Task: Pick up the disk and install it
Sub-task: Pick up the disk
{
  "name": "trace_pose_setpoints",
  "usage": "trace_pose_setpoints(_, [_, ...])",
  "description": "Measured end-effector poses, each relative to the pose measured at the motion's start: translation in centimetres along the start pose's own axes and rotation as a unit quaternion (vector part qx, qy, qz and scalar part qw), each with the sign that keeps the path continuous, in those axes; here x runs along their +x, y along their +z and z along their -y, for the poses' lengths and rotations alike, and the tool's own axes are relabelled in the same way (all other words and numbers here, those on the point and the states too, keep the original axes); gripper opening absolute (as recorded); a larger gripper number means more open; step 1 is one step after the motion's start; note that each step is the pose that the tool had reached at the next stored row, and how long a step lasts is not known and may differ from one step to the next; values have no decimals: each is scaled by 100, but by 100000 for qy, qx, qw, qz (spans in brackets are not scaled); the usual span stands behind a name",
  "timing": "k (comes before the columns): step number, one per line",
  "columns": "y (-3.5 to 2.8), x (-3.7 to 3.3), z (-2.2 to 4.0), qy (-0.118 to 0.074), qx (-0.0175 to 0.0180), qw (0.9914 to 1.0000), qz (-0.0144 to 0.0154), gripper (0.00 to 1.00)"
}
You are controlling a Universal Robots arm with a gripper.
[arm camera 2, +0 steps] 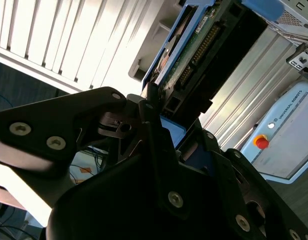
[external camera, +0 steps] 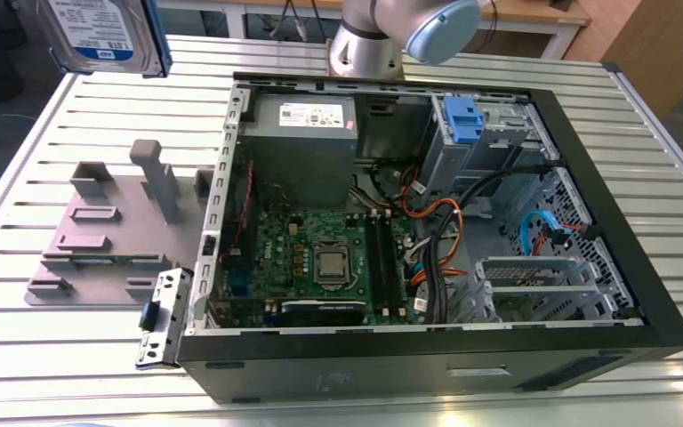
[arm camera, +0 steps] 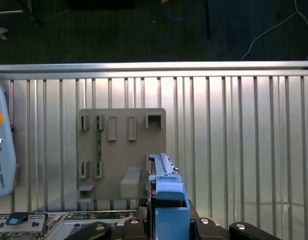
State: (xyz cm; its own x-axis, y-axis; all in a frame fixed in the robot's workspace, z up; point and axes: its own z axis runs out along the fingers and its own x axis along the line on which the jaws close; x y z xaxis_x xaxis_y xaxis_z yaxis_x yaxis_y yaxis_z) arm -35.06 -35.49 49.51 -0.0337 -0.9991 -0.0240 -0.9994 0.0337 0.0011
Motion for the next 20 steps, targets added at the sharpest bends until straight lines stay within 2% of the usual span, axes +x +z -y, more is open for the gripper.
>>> trace_pose_setpoints(20, [0,-2,68,0,-2,100000,2,36])
